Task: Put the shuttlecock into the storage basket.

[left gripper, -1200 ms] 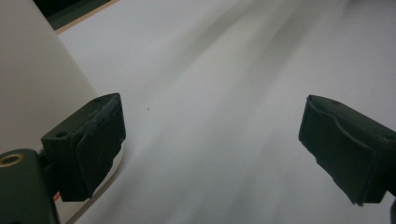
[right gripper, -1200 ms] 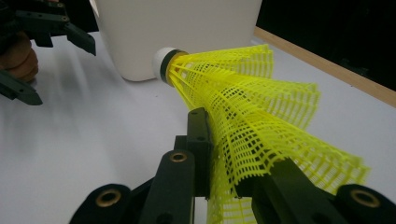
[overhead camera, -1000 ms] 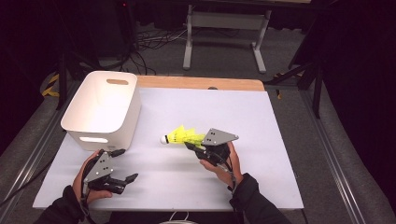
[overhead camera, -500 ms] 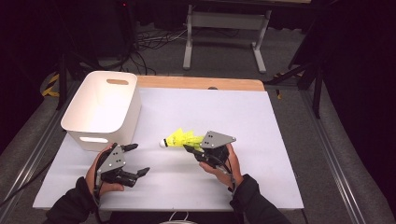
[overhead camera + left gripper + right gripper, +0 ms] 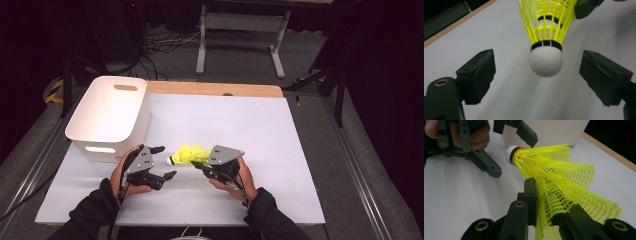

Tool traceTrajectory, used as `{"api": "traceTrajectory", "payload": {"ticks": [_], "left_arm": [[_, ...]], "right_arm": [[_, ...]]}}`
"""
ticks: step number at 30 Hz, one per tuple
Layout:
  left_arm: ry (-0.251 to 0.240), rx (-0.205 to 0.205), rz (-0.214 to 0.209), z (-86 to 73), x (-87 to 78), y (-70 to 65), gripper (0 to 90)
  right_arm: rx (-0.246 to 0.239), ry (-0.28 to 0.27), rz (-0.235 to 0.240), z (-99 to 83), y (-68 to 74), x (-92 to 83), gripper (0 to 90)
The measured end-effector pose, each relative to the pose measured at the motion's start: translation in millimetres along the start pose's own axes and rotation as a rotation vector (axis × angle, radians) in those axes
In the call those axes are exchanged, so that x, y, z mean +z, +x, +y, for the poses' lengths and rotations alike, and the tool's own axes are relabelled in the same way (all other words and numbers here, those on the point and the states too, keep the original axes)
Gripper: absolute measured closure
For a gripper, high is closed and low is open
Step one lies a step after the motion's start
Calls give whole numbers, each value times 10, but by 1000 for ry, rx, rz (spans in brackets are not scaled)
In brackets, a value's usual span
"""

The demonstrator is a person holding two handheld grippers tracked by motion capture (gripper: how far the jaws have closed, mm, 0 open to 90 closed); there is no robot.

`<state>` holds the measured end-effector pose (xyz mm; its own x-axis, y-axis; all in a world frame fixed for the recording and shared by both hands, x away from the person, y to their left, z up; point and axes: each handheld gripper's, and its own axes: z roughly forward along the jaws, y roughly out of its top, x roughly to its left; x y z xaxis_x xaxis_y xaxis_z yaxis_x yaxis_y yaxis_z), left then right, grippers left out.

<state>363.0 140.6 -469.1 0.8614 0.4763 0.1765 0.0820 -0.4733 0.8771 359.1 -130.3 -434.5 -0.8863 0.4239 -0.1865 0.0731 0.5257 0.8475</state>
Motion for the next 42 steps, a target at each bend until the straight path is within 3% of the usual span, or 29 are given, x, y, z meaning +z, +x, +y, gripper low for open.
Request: {"api": "traceTrajectory", "payload": {"ticks": [4, 14, 18, 30, 33, 42], "left_arm": [[5, -8, -21, 31, 54, 1, 175], [80, 1, -38, 51, 255, -6, 261], [97, 8, -41, 55, 300, -16, 295], [115, 14, -52, 63, 374, -33, 417], [124, 16, -64, 76, 412, -53, 417], [136, 14, -99, 97, 477, -61, 479]], "right_arm": [[-15, 6, 20, 8, 21, 11, 819], [-101, 50, 41, 65, 109, 55, 817], [-144, 82, 23, 88, 155, 85, 814], [-182, 145, 8, 142, 159, 149, 801], [-201, 165, 16, 156, 155, 151, 792], [-191, 189, 50, 221, 127, 139, 782]]}}
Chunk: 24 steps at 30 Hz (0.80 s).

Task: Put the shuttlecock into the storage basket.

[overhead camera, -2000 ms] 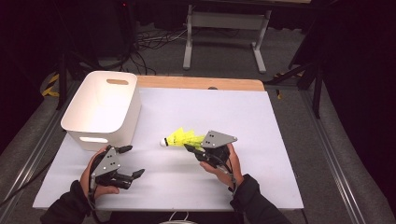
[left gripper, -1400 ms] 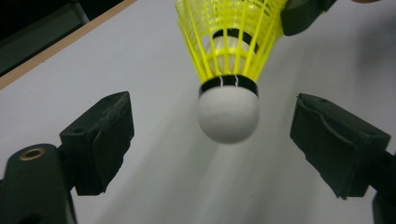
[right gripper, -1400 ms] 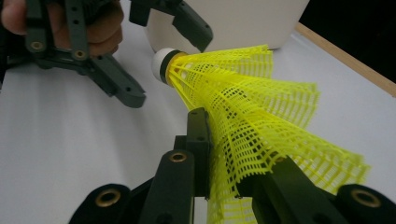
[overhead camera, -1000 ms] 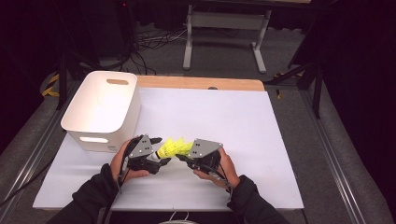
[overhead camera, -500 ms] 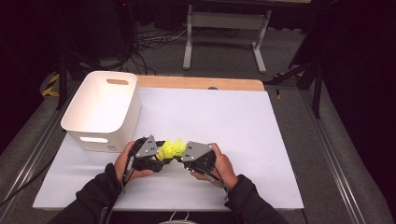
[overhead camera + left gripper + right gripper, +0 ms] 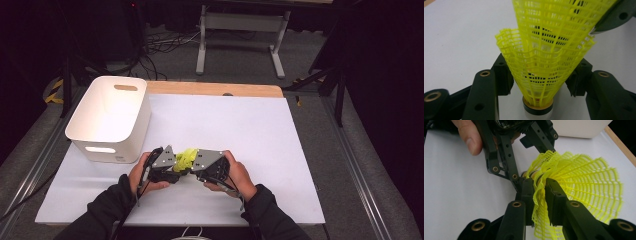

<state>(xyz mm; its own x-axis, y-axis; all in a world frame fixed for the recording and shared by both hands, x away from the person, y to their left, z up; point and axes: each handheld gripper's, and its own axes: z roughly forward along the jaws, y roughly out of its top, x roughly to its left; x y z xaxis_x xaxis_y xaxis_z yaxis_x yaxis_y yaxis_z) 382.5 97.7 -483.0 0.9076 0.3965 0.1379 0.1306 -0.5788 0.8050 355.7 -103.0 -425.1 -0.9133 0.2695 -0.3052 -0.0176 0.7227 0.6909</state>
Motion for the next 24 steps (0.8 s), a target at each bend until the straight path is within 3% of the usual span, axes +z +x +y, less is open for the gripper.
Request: {"api": "traceTrajectory", "payload": {"ticks": [5, 9, 14, 19, 24], "left_arm": [[-20, -8, 0, -3, -21, 9, 491], [-56, -26, -3, -14, -44, 15, 498], [-109, -19, 6, -21, -87, 16, 505], [-157, -16, 21, -25, -132, 8, 513], [-195, -21, 25, -30, -172, 10, 520]], "right_arm": [[1, -4, 18, 49, -2, 1, 758], [5, -12, 37, 116, -13, -10, 712], [30, -44, 57, 143, -29, -28, 677], [26, -55, 55, 190, -26, -48, 646], [16, -66, 41, 244, -9, -79, 555]]}}
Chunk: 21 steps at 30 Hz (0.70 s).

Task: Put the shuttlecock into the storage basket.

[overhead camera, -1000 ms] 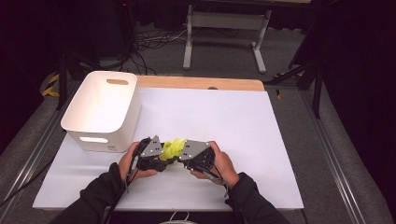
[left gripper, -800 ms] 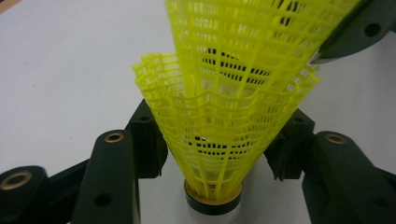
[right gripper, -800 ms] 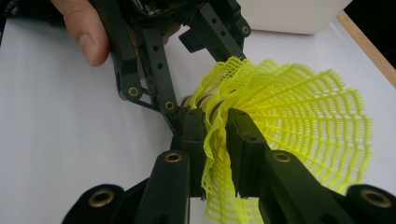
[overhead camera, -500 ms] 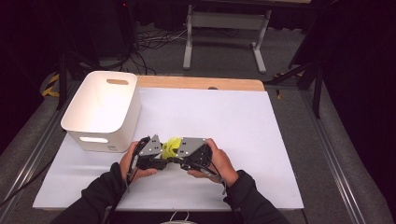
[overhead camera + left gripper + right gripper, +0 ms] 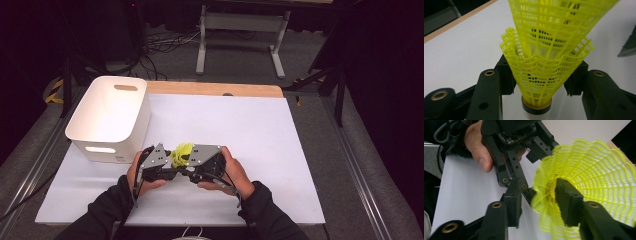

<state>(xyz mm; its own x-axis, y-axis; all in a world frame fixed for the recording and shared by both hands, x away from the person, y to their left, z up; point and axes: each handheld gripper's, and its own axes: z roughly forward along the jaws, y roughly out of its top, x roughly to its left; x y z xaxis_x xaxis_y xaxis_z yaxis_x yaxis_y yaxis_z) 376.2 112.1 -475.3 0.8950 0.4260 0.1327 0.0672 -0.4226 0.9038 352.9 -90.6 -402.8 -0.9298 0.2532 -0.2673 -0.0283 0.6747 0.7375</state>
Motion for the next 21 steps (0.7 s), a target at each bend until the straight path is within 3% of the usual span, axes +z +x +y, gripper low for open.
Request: {"api": "traceTrajectory", "payload": {"ticks": [3, 16, 21], "left_arm": [[-26, 4, 7, 7, -21, -11, 528], [-67, 0, 30, 25, -59, -36, 533], [-73, -1, 36, 26, -77, -23, 533]], "right_arm": [[-9, 14, -33, 12, 9, -23, 469], [-12, 20, -43, 53, 58, -71, 395], [6, 12, -69, 67, 74, -91, 310]]}}
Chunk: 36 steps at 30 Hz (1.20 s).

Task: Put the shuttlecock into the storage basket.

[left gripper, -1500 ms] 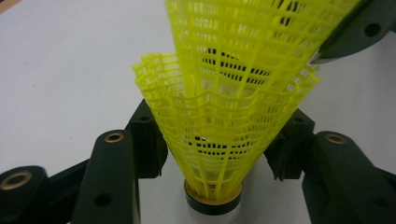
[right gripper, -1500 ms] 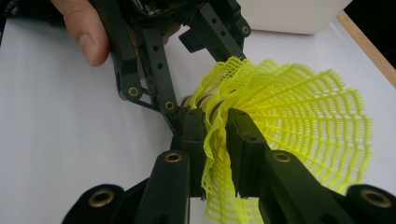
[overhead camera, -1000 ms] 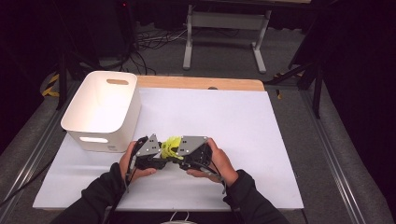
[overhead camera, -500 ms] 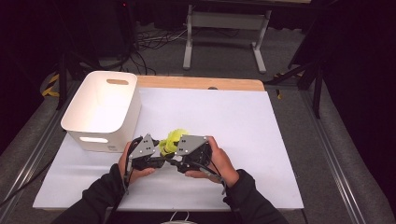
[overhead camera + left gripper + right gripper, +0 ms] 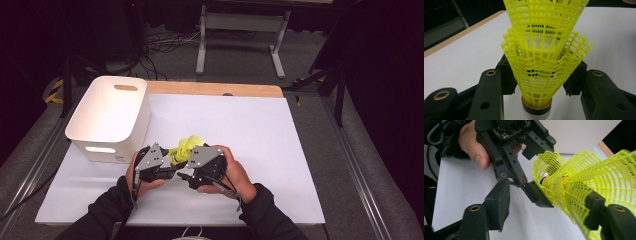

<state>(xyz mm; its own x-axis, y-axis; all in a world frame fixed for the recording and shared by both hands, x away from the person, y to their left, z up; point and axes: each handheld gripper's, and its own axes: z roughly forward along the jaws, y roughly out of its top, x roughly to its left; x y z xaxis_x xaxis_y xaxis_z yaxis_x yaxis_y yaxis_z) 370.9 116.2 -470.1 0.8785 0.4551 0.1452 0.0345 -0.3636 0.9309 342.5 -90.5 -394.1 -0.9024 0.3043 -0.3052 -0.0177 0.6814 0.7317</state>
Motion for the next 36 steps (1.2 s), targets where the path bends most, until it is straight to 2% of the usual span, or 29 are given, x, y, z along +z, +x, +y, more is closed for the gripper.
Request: {"api": "traceTrajectory", "payload": {"ticks": [3, 5, 7, 11, 13, 26, 31, 36], "left_arm": [[-2, -3, 1, 0, -3, -3, 532], [-3, -5, 1, -1, -3, -2, 531], [-2, 8, 8, 2, -8, 5, 531], [-11, -2, 4, 3, -20, 0, 530], [-10, 5, 6, 5, -25, 5, 530], [-16, -4, 5, -2, -34, 13, 528], [-19, -11, 2, -3, -43, 13, 528], [-22, 0, 6, -3, -59, 19, 525]], "right_arm": [[21, -21, -5, 1, 2, -6, 246], [23, -21, -31, 6, -2, -14, 197], [29, -28, -37, 5, -5, -29, 194], [25, -47, -46, 4, -6, -78, 184], [24, -53, -48, 5, -7, -92, 182], [28, -125, -109, -12, -66, -298, 177], [29, -123, -128, -42, -83, -325, 186], [26, -130, -156, -82, -104, -354, 188]]}}
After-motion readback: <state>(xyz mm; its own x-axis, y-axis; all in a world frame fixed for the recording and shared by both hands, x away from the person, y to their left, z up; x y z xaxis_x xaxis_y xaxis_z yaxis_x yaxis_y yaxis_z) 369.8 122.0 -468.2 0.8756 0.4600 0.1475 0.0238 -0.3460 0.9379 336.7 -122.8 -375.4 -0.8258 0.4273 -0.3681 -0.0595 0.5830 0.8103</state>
